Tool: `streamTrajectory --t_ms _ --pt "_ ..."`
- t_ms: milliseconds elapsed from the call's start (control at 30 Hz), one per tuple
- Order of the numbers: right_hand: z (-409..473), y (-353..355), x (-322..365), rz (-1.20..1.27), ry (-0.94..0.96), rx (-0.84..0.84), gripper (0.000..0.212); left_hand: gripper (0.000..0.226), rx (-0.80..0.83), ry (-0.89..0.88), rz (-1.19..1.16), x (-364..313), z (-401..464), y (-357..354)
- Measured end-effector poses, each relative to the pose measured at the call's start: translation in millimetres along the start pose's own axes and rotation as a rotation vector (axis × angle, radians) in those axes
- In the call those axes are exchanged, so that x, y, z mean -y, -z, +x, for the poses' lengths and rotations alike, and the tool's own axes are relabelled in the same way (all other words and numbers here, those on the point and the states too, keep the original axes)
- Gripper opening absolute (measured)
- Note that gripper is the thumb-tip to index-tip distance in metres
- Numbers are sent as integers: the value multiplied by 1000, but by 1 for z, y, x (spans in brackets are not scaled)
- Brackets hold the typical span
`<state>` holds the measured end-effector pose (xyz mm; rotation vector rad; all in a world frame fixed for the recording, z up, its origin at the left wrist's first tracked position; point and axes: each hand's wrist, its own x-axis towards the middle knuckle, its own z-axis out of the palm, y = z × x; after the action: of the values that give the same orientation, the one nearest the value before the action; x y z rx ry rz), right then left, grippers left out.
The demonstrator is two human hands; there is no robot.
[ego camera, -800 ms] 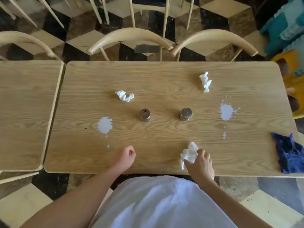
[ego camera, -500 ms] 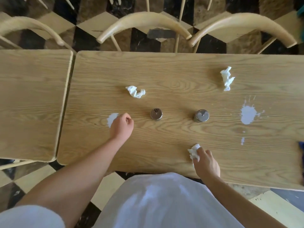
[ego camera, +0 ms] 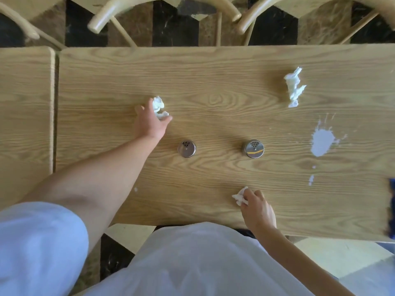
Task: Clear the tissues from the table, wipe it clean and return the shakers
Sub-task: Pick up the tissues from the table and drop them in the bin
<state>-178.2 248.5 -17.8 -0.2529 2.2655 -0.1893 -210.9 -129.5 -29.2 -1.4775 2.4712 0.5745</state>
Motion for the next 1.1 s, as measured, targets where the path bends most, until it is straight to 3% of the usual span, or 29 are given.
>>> streamTrajectory --t_ms 133,233,333,467,533,633,733,1100 --pt "2 2 -3 -6 36 8 10 39 -7 -98 30 -5 6 -6" --pt "3 7 -2 5 39 13 7 20 -65 -127 -141 -11 9 -5" --pt "5 18 7 39 56 -9 3 17 -201 -204 -250 -23 -1 11" --pt "6 43 30 98 173 -82 14 34 -273 -484 -323 -44 -54 42" --pt "4 59 41 112 269 -142 17 34 -202 -574 -329 -53 -90 42" --pt "2 83 52 111 390 -253 21 25 35 -608 -198 -59 -142 29" --pt "-1 103 62 88 495 -310 19 48 218 -643 -111 -61 -178 10" --pt "-2 130 66 131 603 -344 17 49 445 -814 -163 -93 -185 14"
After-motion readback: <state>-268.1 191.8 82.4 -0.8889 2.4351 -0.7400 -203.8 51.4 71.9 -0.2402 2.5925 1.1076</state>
